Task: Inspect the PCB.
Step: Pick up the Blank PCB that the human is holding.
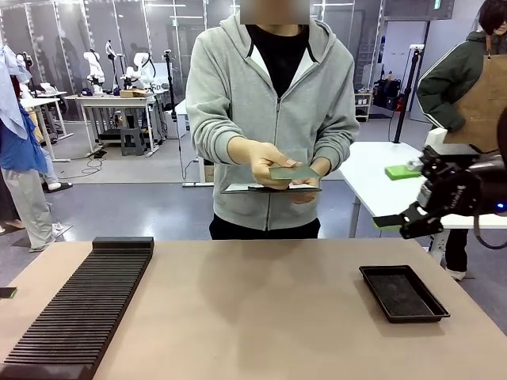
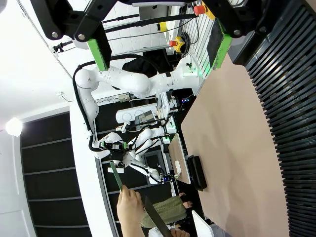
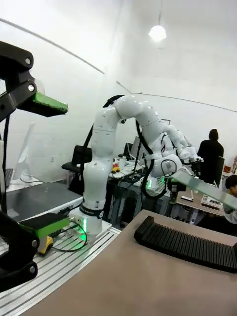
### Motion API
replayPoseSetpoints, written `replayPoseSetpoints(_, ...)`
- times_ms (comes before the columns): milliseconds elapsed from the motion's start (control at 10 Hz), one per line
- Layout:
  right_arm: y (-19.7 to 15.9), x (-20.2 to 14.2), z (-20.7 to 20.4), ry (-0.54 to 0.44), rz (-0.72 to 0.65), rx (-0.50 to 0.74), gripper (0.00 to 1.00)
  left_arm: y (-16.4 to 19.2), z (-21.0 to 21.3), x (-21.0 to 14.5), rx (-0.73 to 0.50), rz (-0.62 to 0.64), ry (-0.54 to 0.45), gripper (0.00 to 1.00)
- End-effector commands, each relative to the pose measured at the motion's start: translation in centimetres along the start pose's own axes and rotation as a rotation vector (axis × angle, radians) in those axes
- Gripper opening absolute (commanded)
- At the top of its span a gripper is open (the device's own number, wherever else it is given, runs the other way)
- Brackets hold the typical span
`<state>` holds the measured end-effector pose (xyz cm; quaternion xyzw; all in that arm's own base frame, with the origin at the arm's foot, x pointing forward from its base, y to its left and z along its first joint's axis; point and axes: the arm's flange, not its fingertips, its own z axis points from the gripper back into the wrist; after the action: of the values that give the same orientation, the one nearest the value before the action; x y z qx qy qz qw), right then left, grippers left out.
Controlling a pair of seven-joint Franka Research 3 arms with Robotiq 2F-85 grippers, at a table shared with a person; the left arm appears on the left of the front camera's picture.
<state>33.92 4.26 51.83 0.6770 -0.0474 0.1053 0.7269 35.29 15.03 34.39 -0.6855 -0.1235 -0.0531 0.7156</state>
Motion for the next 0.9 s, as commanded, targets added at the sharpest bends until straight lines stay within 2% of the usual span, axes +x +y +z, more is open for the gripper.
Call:
replayPoseSetpoints(0,1.3,1.4,-2.2,-0.066,-0.121,-0.019,1.00,-0.1,0.1,-0.1,0.004,0.003,0.003,1.00)
replayPoseSetpoints(200,1.4,3.3,-4.9,-0.081,-0.221,-0.086,1.00,-0.1,0.1,-0.1,0.004,0.003,0.003,1.00)
replayPoseSetpoints(500,1.3,4.8,-6.7,-0.152,-0.276,-0.075,1.00,-0.1,0.1,-0.1,0.004,0.003,0.003,1.00)
replayPoseSetpoints(700,1.1,5.5,-7.0,-0.157,-0.291,-0.085,1.00,-0.1,0.1,-0.1,0.004,0.003,0.003,1.00)
replayPoseSetpoints(800,1.0,6.4,-7.0,-0.168,-0.343,-0.048,1.00,-0.1,0.1,-0.1,0.004,0.003,0.003,1.00)
